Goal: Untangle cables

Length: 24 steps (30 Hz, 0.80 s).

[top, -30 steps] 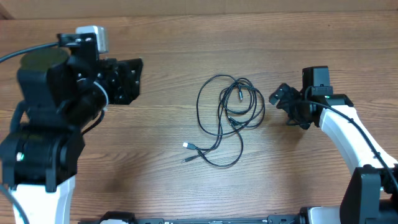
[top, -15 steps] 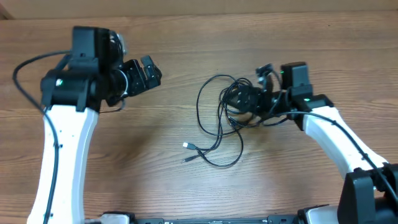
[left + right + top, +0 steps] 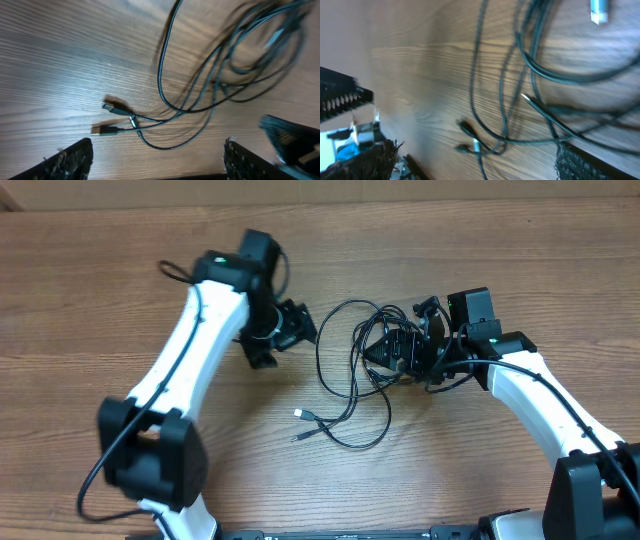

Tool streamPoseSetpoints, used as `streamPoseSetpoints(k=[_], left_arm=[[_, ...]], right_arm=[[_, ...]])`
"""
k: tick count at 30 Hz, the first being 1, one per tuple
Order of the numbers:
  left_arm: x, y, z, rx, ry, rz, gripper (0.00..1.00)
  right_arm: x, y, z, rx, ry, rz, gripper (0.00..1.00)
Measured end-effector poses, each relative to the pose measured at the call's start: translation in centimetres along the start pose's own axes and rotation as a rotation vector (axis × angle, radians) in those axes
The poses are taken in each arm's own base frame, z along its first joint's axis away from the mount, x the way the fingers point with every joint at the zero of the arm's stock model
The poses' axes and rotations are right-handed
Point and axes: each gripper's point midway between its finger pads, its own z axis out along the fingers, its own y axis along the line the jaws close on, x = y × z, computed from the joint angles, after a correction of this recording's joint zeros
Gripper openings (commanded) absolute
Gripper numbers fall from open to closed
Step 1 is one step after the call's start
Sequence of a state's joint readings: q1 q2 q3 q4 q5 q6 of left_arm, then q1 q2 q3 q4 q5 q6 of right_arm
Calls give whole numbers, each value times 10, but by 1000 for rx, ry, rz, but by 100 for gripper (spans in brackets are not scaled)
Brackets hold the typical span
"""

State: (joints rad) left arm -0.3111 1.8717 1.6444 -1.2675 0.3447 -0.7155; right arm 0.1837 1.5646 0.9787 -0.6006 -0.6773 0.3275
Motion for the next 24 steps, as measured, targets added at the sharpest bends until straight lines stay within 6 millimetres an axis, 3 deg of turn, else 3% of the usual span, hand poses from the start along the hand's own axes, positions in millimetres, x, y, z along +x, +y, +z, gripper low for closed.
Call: streamPoseSetpoints(k=[4,6,13,15,20,22,24], left_arm=[[6,-4,41,-62,76,-4,82],[6,-7,58,-79,94,-4,76],[1,-14,115,-113,127,3,29],[0,-16,125,-116,126,11,24],[-4,-14,138,-139,110,28,28],[-5,-13,138,-147,104,32,45],[-6,-11,138,-154,98,32,53]], right_arm=[[6,-12,-1,61,14,29,100],[8,-16,-1,83,20,37,100],[11,-27,-2,145,24,55,100],[11,-29,-3,157,20,55,100],[8,-33,-3,180,6,50,100],[7,-34,-3,185,1,48,100],[6,-35,-3,189,-3,46,100]])
